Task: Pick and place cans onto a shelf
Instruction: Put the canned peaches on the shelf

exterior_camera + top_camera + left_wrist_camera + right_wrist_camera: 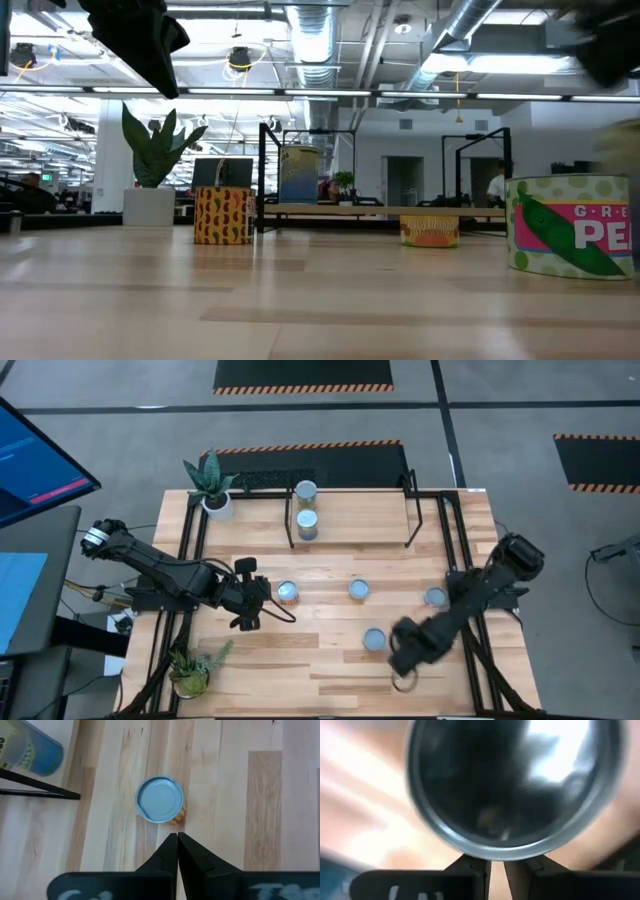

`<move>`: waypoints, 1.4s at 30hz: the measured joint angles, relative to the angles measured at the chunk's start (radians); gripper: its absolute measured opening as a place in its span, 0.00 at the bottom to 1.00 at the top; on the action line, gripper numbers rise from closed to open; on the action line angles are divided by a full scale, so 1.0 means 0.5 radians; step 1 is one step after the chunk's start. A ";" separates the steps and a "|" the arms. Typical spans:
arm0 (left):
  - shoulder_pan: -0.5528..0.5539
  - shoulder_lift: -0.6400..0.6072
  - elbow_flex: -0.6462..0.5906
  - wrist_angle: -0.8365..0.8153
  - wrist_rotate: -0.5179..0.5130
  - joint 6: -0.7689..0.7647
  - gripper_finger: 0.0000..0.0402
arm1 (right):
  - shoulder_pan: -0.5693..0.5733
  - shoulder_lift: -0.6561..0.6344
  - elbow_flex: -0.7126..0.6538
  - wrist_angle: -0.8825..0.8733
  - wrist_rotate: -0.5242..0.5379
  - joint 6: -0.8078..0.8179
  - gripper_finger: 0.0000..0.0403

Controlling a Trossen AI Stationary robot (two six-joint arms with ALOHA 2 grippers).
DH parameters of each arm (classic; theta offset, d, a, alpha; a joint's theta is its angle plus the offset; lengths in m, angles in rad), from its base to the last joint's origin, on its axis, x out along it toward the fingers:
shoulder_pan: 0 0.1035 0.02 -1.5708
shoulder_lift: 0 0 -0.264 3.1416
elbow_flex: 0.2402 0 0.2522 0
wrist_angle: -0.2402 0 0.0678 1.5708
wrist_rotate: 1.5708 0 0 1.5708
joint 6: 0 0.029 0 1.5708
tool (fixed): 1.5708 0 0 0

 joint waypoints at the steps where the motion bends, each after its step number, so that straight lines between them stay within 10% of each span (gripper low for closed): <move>1: 0.000 0.000 0.000 0.000 -0.004 0.000 0.00 | -0.067 0.000 0.000 -0.012 0.081 -0.037 0.17; 14: 0.000 0.000 0.000 0.013 -0.069 -0.056 0.00 | -0.866 -0.001 0.049 0.085 0.792 -0.672 0.17; 29: 0.000 0.001 0.001 0.018 -0.063 -0.061 0.00 | -0.861 -0.020 0.715 0.065 1.120 -1.745 0.19; 42: 0.022 0.001 0.002 0.104 -0.048 0.007 0.04 | -1.030 -0.020 0.796 -0.246 0.984 -1.750 0.57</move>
